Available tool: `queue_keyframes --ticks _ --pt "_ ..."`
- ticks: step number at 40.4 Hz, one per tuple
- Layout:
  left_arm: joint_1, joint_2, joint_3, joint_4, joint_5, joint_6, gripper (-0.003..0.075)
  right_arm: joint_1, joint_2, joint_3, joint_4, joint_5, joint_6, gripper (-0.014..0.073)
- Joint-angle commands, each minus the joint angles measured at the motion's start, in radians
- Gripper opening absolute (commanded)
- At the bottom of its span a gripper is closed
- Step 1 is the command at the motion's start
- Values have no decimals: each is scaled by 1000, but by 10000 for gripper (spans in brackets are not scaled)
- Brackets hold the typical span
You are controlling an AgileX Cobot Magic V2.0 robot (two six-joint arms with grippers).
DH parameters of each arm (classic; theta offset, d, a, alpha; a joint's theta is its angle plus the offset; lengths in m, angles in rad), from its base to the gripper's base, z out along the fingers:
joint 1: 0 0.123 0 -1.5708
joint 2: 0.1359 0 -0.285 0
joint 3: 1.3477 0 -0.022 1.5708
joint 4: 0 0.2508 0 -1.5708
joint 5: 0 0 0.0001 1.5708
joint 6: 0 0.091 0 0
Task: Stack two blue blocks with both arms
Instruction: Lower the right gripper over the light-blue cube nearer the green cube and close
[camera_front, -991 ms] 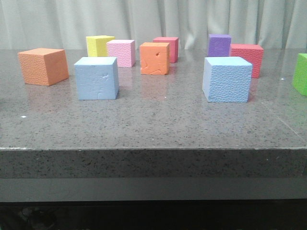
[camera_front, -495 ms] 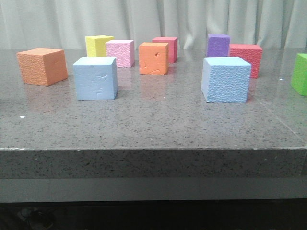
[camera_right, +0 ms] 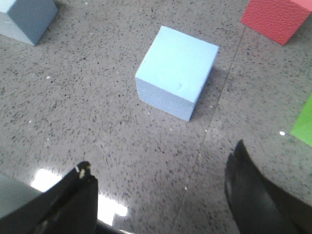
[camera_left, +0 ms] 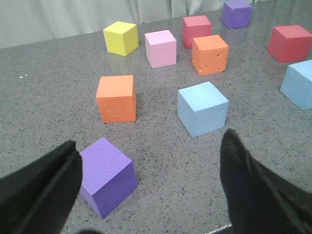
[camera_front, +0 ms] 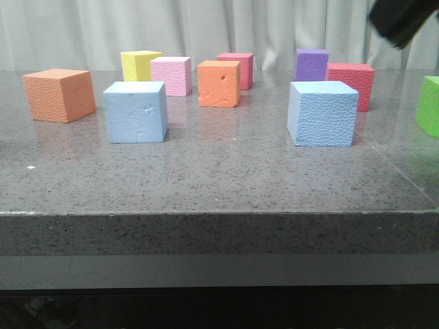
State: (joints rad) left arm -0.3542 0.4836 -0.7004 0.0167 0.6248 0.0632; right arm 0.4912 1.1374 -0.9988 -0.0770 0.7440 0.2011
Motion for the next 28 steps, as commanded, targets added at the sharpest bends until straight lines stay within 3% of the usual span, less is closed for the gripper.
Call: queue_keyframes --ticks 1,7,13,20,28 --pt "-8 13 -36 8 -78 1 568 56 65 -70 -158 -69 162 538" --pt "-8 13 -36 8 -79 1 568 70 184 -158 -302 -37 368 550" --pt "-8 13 -36 11 -79 1 568 69 290 -252 -314 -38 434 665" --pt "-8 13 -36 11 -79 1 568 24 376 -302 -319 -86 533 654" --pt "-8 13 -36 12 -79 1 568 -22 422 -308 -321 -91 541 654"
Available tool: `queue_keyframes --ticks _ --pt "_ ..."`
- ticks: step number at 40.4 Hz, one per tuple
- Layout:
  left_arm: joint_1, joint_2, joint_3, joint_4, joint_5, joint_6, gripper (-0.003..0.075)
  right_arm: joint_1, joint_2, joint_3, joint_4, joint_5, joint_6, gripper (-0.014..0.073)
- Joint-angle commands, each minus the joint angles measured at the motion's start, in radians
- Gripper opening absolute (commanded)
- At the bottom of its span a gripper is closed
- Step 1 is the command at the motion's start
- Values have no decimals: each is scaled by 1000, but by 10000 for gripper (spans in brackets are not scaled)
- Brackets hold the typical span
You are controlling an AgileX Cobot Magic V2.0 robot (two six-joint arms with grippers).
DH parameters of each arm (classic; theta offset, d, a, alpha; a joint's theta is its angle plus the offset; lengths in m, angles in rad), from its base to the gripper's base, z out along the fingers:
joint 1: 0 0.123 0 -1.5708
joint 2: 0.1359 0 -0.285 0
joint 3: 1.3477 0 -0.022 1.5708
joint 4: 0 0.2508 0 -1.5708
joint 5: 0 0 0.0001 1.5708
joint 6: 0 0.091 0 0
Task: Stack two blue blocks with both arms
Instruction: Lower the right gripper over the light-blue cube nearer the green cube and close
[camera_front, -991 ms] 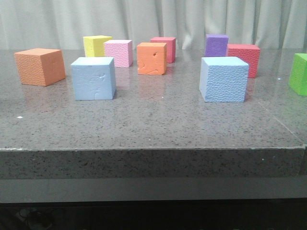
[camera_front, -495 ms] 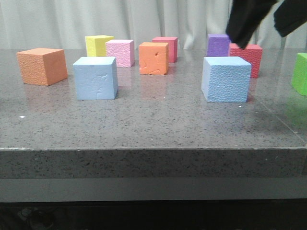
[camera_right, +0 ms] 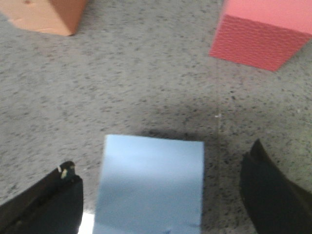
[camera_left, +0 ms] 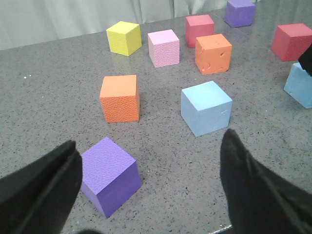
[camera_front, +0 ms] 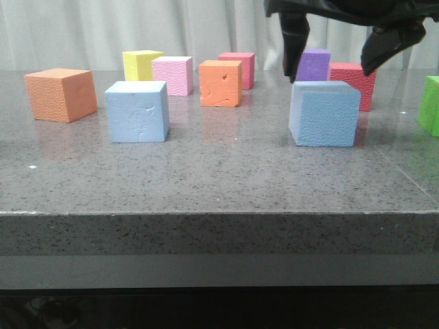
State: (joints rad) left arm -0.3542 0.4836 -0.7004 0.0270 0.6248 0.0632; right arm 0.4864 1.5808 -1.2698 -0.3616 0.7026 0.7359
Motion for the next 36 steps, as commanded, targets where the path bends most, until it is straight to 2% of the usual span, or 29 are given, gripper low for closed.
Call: queue_keyframes --ticks 1,6,19,21,28,33,36 --pt "-8 13 -36 2 -79 1 568 -19 -15 -37 -32 -56 6 654" --pt "-8 13 -36 2 -79 1 568 -18 7 -37 -32 -94 6 654" --pt "-8 13 -36 5 -76 1 568 -15 73 -37 -21 -82 6 650" --pt "-8 13 -36 5 -76 1 568 -15 73 -37 -14 -81 6 621" --pt "-8 13 -36 5 -73 1 568 -15 69 -37 13 -89 6 381" --pt "-8 13 -36 8 -68 1 568 -15 46 -37 35 -87 -6 356" --pt "-8 13 -36 15 -68 1 568 -15 23 -37 59 -74 -68 356"
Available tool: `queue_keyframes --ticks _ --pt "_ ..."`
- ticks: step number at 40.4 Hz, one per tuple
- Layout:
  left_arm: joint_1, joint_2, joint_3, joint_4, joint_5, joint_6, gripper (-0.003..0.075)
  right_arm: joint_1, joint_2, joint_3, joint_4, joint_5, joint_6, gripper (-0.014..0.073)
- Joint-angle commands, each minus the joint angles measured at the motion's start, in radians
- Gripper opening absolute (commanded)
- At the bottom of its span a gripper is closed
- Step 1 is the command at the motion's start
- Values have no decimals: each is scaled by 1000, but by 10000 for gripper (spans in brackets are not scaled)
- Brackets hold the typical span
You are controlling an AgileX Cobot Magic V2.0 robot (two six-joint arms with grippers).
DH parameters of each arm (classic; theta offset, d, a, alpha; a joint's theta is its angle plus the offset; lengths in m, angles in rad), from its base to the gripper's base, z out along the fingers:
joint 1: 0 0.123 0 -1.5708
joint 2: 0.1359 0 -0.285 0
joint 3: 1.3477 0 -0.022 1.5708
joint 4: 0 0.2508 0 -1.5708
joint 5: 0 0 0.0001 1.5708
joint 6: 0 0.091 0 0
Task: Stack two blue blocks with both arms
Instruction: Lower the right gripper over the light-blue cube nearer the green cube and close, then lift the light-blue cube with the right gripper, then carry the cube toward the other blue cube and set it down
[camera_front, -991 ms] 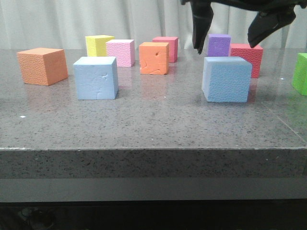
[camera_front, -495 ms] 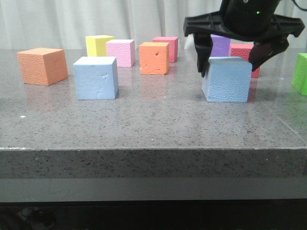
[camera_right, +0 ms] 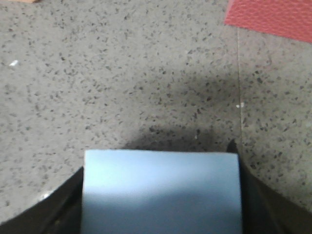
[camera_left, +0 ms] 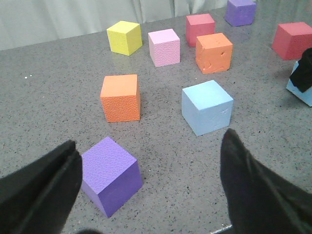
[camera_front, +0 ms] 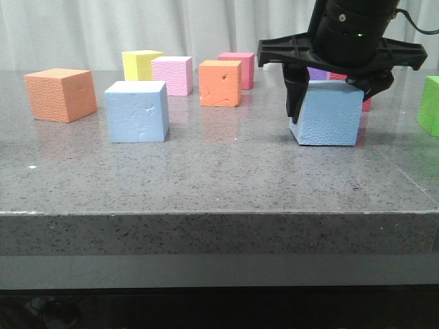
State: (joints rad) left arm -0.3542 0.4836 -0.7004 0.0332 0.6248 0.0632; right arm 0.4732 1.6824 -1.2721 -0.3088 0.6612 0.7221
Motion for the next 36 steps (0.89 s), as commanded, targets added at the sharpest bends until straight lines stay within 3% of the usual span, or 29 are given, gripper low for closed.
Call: queue_keyframes --ticks 1,7,17,25,36 --pt "-8 13 -36 11 -68 1 568 -2 -89 -37 19 -26 -82 356" --pt "-8 13 -36 27 -58 1 568 -9 -102 -103 180 37 -356 356" --pt "-8 13 -36 27 -55 1 568 -95 -47 -270 526 196 -1003 356" --pt "-8 13 -36 27 -57 1 568 -69 -11 -294 638 253 -1549 356" --pt "-8 13 -36 27 -76 1 568 -42 64 -294 751 263 -1890 356"
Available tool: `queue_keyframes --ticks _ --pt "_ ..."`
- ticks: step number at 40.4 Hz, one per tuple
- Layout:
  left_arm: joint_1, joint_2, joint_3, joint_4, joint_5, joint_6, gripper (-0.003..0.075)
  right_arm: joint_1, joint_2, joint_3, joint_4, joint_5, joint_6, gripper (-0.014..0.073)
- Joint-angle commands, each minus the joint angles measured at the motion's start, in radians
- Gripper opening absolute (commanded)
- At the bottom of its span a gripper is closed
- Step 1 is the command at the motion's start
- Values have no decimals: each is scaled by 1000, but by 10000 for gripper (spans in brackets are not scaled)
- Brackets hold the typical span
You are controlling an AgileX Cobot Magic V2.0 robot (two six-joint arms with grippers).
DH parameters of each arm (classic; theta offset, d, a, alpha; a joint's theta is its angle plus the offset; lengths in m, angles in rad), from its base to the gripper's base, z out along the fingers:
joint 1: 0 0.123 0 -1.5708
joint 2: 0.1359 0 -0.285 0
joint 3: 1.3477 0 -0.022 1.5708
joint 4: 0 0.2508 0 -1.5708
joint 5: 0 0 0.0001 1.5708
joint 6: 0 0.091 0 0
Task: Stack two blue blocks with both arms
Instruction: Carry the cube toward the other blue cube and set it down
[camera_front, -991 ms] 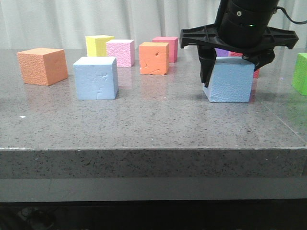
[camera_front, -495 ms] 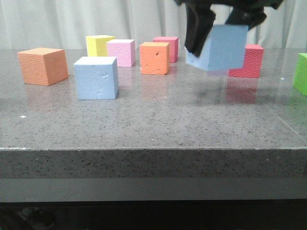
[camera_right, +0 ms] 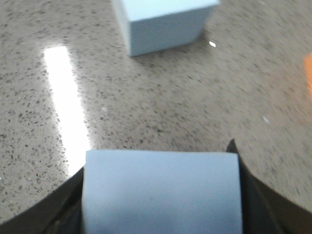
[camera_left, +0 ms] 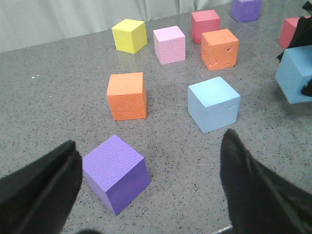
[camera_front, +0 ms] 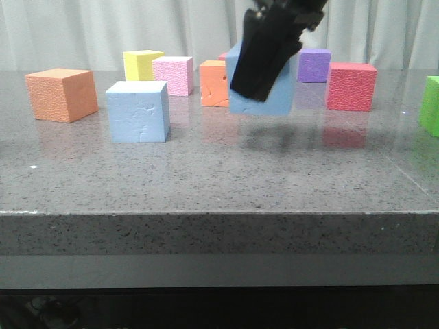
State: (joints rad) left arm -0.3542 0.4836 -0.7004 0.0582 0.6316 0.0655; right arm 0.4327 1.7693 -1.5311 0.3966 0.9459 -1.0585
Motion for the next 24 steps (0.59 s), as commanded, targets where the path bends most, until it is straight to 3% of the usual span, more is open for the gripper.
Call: queue_keyframes --ticks 1,12,24 --pt "-8 13 -36 2 -83 -1 568 -2 -14 -35 49 -22 -127 356" --pt "-8 13 -36 2 -83 -1 568 -2 69 -86 110 40 -271 358" --pt "-8 13 -36 2 -83 -1 568 -2 124 -138 130 75 -278 533"
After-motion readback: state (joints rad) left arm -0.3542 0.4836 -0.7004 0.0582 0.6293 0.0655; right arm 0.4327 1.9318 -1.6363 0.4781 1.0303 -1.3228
